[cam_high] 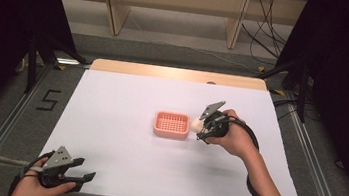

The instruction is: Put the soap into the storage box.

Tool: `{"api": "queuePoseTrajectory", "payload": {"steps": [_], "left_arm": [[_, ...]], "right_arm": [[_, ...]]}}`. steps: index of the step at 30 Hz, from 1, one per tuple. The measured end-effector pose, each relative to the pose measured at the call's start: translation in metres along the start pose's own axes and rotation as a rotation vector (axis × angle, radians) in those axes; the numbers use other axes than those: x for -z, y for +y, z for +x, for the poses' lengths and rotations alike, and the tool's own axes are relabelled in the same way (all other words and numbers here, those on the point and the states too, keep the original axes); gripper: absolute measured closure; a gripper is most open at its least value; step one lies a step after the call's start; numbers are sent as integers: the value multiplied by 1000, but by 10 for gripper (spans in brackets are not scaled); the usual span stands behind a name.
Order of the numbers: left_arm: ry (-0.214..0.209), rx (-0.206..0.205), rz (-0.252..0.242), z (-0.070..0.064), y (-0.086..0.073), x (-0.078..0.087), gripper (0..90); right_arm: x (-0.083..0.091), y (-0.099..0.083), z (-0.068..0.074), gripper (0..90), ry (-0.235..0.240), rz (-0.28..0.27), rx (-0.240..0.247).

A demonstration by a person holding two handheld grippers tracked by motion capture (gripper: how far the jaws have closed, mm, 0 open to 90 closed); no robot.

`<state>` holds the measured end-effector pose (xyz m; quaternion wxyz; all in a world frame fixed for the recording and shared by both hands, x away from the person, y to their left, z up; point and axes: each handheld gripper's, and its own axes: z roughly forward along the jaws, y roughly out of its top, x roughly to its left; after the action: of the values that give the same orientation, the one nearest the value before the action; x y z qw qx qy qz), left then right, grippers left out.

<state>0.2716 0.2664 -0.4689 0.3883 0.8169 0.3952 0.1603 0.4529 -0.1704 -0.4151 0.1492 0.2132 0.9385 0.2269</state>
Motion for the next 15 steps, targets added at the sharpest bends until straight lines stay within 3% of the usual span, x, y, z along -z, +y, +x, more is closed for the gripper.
{"api": "queuePoseTrajectory", "payload": {"steps": [4, 5, 15], "left_arm": [[-1, -1, 1, 0, 0, 0, 351], [0, -1, 0, 0, 0, 0, 351], [-4, 11, -4, -1, 0, -1, 351]], "right_arm": [[-1, 2, 0, 506, 3, 5, 8], [-2, 2, -1, 506, 0, -1, 32], [-3, 9, -1, 506, -3, -5, 18]]}}
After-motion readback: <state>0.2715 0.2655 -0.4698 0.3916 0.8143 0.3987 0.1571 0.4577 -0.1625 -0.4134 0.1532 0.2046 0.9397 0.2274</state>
